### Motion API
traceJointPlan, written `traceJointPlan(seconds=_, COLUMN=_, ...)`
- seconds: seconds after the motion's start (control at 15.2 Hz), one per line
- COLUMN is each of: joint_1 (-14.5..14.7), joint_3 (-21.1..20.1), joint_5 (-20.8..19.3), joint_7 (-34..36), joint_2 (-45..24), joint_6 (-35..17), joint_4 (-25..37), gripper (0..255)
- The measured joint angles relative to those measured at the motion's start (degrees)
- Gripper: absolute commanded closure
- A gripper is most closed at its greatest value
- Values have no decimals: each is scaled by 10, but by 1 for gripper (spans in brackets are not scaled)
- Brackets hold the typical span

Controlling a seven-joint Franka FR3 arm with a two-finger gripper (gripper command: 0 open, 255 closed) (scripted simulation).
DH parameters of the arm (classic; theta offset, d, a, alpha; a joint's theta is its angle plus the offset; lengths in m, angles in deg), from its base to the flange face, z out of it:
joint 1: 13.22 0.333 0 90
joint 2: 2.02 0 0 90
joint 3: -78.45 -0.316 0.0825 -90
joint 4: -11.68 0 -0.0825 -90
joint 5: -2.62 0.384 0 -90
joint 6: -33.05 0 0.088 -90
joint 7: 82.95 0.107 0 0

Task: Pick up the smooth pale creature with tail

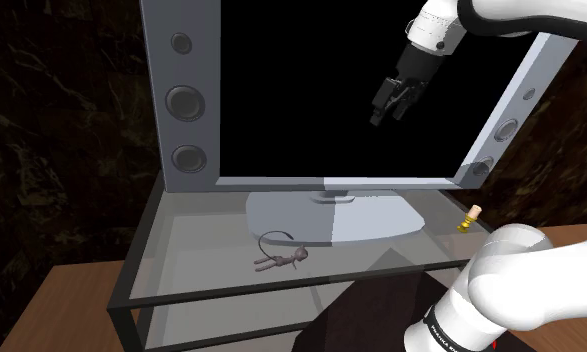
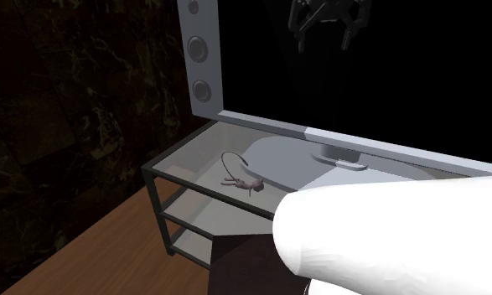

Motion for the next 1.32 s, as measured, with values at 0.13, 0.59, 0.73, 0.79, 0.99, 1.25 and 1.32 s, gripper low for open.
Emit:
traceJointPlan(seconds=0.13, joint_1=1, joint_3=0, joint_5=2, joint_7=-1, joint_2=0, joint_6=-7, joint_4=-8, gripper=0)
traceJointPlan(seconds=0.59, joint_1=21, joint_3=7, joint_5=22, joint_7=-15, joint_2=-14, joint_6=-115, joint_4=-119, gripper=0)
traceJointPlan(seconds=0.73, joint_1=28, joint_3=9, joint_5=29, joint_7=-21, joint_2=-22, joint_6=-145, joint_4=-146, gripper=0)
traceJointPlan(seconds=0.79, joint_1=32, joint_3=10, joint_5=33, joint_7=-24, joint_2=-27, joint_6=-163, joint_4=-161, gripper=0)
traceJointPlan(seconds=0.99, joint_1=44, joint_3=10, joint_5=45, joint_7=-31, joint_2=-57, joint_6=-219, joint_4=-194, gripper=0)
traceJointPlan(seconds=1.25, joint_1=60, joint_3=17, joint_5=61, joint_7=-50, joint_2=-106, joint_6=-300, joint_4=-236, gripper=0)
traceJointPlan(seconds=1.32, joint_1=64, joint_3=20, joint_5=65, joint_7=-57, joint_2=-117, joint_6=-316, joint_4=-244, gripper=0)
